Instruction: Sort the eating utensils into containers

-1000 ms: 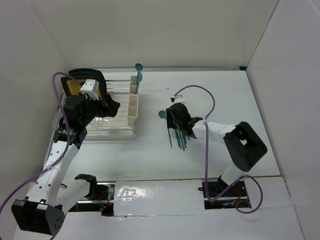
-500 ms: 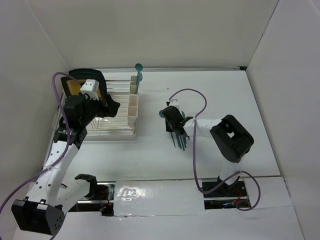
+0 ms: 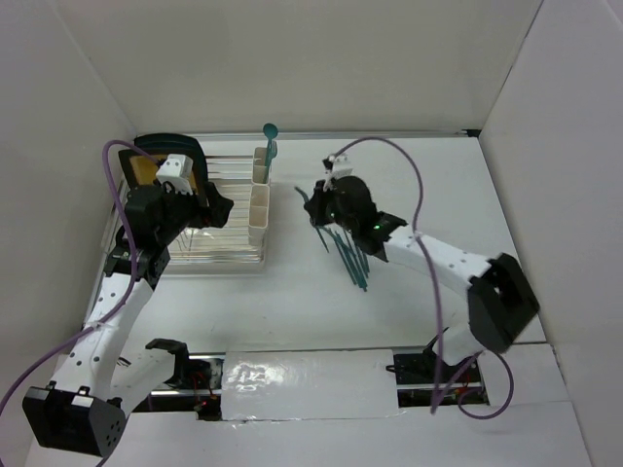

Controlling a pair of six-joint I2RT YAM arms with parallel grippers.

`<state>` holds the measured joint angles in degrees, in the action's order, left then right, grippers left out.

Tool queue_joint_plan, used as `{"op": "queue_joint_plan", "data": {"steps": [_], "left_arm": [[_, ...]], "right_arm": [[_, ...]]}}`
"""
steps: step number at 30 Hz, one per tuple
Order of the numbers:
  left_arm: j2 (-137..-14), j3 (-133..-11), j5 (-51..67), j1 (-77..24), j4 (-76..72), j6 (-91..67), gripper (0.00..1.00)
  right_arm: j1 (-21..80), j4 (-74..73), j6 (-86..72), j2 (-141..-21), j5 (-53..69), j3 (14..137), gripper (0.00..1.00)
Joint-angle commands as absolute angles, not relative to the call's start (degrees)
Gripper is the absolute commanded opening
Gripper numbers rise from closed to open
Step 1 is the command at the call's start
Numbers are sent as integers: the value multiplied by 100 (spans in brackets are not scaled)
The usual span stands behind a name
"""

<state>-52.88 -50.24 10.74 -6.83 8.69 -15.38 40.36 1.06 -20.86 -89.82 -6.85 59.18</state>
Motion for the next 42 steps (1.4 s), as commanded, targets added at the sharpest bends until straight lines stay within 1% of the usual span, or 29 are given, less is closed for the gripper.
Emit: {"op": "queue_joint_plan", "data": {"steps": [1,4,5,6,10,11,14,17,20,24,31,36,42], "left_arm": [[-5326,-5054,1089,-659,633,-1608,100],[-5317,-5054,1116,-650,624,-1591,100],[-5309,-5054,1116,-650,615,-1600,100],[-5309,-5054,1125,-659,624,-1591,100],[-5335,-5045,1222,-650,607,-1573,100],[-5361,-5054,1187,-650,598,-1556,100],[-5396,-5054,1152,-659,633,-1547,100],[-5388,-5071,1160,-659,633,-1564,100],[-5458,-5062,1449,-650,580,-1573,100],[-5651,-5185,1459,-650,729,-1521,100],[-5537,-5159,1310,-659,703,-1494,100],[-5396,-5089,1161,-651,633,-1459,100],[-5458,-5124,1160,-659,677,-1459,100]], "right_arm": [[3982,2255,-1767,-7868,16,5951,0],[3902,3248,-1696,-7787,297,6116,0],[3894,3452,-1722,-7918,438,6309,0],[3894,4011,-1723,-8006,596,6380,0],[3902,5471,-1688,-8638,1098,6565,0],[3885,5589,-1635,-8788,1194,6835,0],[3823,5590,-1565,-9735,1493,7573,0],[3806,5905,-1564,-10185,1695,7883,0],[3832,6240,-1486,-10704,1644,8199,0],[3762,6152,-1520,-11616,1925,9182,0],[3639,6442,-1626,-12294,1925,9519,0],[3455,6899,-2160,-12743,1986,9580,0],[3393,6952,-2277,-12727,2188,9361,0]]}}
